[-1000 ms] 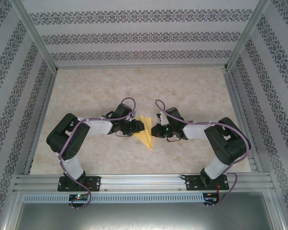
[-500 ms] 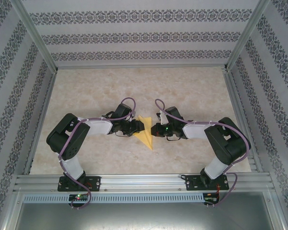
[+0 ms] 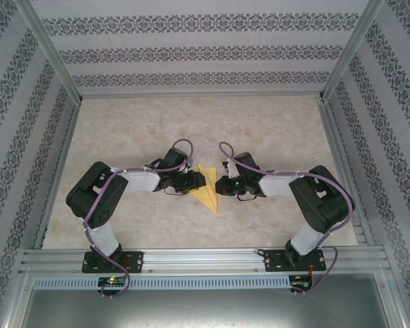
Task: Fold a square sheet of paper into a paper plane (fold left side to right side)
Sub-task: Fourth fold the wing at the center of the table.
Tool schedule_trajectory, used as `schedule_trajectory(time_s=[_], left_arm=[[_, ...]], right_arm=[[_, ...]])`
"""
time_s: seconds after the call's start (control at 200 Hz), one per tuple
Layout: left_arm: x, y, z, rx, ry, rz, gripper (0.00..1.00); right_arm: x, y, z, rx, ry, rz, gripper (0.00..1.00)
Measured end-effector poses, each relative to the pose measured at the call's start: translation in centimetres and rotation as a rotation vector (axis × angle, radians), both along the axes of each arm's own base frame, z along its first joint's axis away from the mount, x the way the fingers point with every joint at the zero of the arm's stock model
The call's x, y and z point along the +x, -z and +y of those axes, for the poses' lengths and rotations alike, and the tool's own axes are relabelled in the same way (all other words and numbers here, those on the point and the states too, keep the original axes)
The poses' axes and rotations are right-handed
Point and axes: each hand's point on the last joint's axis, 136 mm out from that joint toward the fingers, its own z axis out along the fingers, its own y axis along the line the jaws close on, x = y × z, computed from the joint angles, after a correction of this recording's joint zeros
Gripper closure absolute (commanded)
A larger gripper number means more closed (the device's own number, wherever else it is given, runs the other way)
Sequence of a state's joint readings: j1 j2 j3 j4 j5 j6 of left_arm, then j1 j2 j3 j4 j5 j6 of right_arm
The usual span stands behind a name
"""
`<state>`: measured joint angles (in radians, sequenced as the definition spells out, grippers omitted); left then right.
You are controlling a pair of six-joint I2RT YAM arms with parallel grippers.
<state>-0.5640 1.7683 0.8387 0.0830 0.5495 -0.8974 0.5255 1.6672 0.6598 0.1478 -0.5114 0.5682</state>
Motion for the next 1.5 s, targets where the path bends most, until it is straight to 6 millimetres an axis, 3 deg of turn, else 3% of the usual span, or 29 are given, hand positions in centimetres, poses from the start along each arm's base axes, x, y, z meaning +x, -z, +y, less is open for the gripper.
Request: schedule_trajectory(time_s=[0.415,0.639,0.804,0.904,1.154,1.499], left_arm=[[-0.1,-0.4,0.1,0.009,0.012,-0.008,0.51],[0.5,-3.6,0.4,0.028,0.021,-0.075,0.48],[1.2,-5.8,0.2,0.016,0.026,-0.131,0.68],[1.2,-5.4,-0.3,0.001,0.041,-0.112,0.75],[1.6,-2.7,-1.8,-0.026,0.079,-0.047,0.75],[2.0,-1.8,-2.6,-0.05,0.092,-0.034,0.76]], right_arm=[[0.1,0.4,0.2,-0.012,-0.005,0.012,0.99],[0.2,0.4,0.4,-0.016,-0.015,0.01,0.99],[0.2,0.4,0.5,-0.024,-0.021,0.005,0.99],[0.2,0.3,0.6,-0.031,-0.025,0.001,0.99],[0.2,0.4,0.6,-0.04,-0.027,0.001,0.99],[0.1,0.4,0.7,-0.054,-0.033,-0.003,0.99]])
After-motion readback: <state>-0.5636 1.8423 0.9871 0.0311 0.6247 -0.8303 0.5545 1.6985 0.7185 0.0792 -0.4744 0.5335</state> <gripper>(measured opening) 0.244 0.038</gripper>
